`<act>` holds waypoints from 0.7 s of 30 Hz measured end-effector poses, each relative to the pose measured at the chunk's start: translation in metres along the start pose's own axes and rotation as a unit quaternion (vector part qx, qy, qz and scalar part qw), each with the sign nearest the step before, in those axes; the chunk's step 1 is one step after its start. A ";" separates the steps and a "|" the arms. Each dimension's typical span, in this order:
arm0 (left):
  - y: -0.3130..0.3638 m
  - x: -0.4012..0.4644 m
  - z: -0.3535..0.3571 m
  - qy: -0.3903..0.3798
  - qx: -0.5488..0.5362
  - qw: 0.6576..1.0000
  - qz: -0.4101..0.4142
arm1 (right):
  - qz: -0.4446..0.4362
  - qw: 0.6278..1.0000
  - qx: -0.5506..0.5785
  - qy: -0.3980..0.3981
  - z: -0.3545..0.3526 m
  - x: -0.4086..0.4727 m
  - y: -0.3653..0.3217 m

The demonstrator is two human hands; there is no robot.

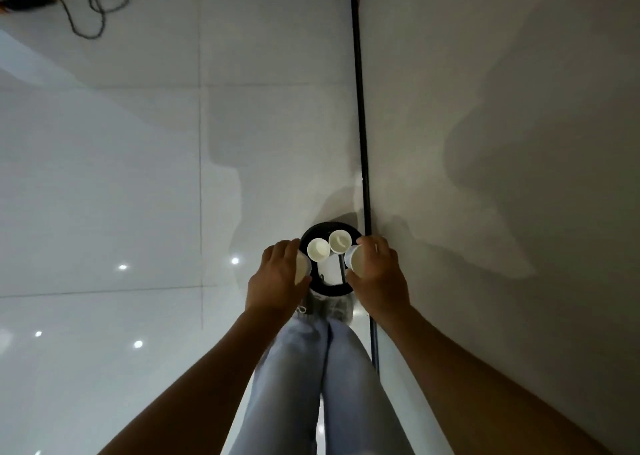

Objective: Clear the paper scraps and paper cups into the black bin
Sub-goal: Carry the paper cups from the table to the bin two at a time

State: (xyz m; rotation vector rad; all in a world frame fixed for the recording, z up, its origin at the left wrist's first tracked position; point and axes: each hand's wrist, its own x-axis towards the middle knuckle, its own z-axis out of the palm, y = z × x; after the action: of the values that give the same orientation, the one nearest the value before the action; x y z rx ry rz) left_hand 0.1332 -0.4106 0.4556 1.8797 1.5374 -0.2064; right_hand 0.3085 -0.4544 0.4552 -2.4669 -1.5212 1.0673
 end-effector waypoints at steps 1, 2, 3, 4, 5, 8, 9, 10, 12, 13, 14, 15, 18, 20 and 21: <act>-0.003 0.014 0.015 -0.001 -0.002 1.000 0.002 | -0.001 1.000 -0.004 -0.003 0.014 0.015 0.007; -0.007 0.029 0.030 -0.001 -0.003 1.000 0.007 | -0.001 1.000 -0.008 -0.006 0.029 0.030 0.015; -0.011 0.043 0.046 0.001 -0.004 1.000 0.011 | -0.001 1.000 -0.013 -0.007 0.043 0.046 0.023; -0.015 0.057 0.061 0.000 -0.006 1.000 0.016 | 0.002 1.000 -0.015 -0.005 0.058 0.061 0.031; -0.019 0.070 0.078 -0.002 -0.010 1.000 0.018 | 0.004 1.000 -0.015 -0.005 0.072 0.076 0.039; -0.035 0.105 0.125 -0.013 -0.006 1.000 0.018 | -0.015 0.999 -0.025 -0.018 0.114 0.114 0.062; -0.040 0.114 0.139 -0.017 0.001 1.000 0.021 | -0.025 0.999 -0.036 -0.019 0.126 0.124 0.068; -0.045 0.123 0.152 -0.021 0.008 0.999 0.026 | -0.036 0.998 -0.050 -0.020 0.138 0.134 0.073; -0.055 0.136 0.177 -0.030 0.027 0.999 0.036 | -0.061 0.995 -0.078 -0.026 0.158 0.149 0.083; -0.061 0.141 0.189 -0.034 0.037 0.998 0.043 | -0.071 0.993 -0.084 -0.035 0.167 0.156 0.088; -0.066 0.145 0.199 -0.039 0.046 0.997 0.050 | -0.077 0.992 -0.083 -0.047 0.176 0.161 0.093; -0.070 0.149 0.209 -0.041 0.053 0.996 0.057 | -0.081 0.992 -0.082 -0.056 0.183 0.166 0.098; -0.079 0.159 0.232 -0.037 0.068 0.994 0.075 | -0.092 0.989 -0.096 -0.069 0.201 0.178 0.113; -0.082 0.164 0.242 -0.032 0.075 0.992 0.095 | -0.100 0.986 -0.108 -0.078 0.210 0.183 0.120; -0.083 0.167 0.246 -0.031 0.077 0.991 0.105 | -0.104 0.984 -0.116 -0.083 0.214 0.185 0.124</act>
State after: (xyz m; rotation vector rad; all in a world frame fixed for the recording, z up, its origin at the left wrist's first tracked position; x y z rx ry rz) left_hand 0.1774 -0.4179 0.1505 2.1189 1.3031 -0.2918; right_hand 0.3310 -0.4327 0.1475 -2.3348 -2.0084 1.1414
